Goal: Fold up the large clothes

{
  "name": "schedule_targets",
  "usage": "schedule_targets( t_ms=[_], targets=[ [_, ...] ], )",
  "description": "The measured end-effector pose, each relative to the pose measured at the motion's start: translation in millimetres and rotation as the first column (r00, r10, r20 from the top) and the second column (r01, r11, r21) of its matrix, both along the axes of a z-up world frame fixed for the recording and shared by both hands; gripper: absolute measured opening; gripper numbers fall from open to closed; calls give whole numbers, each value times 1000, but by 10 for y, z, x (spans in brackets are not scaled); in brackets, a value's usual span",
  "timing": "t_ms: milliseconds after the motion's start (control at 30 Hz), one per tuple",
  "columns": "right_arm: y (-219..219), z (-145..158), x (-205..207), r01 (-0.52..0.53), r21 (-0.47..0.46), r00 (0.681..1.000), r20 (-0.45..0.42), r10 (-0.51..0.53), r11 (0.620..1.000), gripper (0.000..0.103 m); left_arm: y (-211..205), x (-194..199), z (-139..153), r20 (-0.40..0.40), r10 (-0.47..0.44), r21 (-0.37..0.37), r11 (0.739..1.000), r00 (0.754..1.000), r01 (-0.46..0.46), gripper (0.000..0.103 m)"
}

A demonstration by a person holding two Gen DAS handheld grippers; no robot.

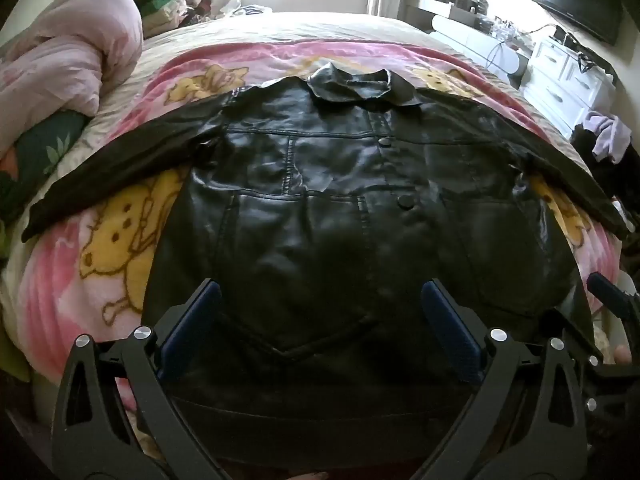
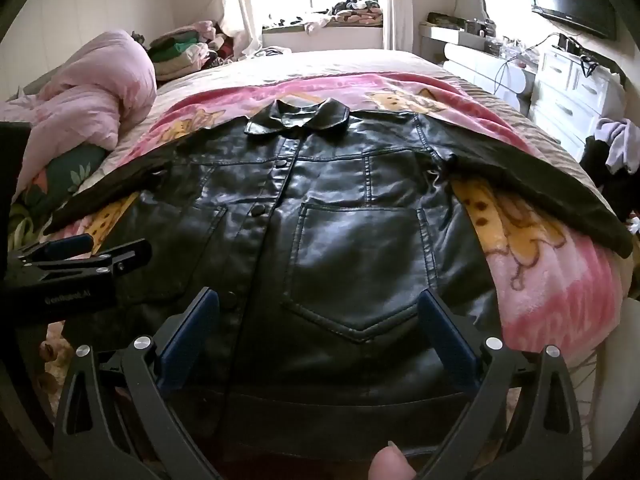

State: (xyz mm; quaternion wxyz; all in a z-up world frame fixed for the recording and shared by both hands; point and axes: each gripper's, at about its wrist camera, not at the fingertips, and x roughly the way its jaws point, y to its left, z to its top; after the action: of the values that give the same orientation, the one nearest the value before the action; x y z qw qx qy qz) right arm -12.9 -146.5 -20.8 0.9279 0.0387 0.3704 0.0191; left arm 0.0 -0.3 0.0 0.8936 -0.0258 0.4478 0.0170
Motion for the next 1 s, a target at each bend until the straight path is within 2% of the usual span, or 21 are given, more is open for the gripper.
schedule_targets(
  t_ms=[1000],
  targets=[
    [12,53,-17,26,-46,999,21,-25,999,99,-2,-2,0,6,3,-5,1000,1000,-3,94]
  ],
)
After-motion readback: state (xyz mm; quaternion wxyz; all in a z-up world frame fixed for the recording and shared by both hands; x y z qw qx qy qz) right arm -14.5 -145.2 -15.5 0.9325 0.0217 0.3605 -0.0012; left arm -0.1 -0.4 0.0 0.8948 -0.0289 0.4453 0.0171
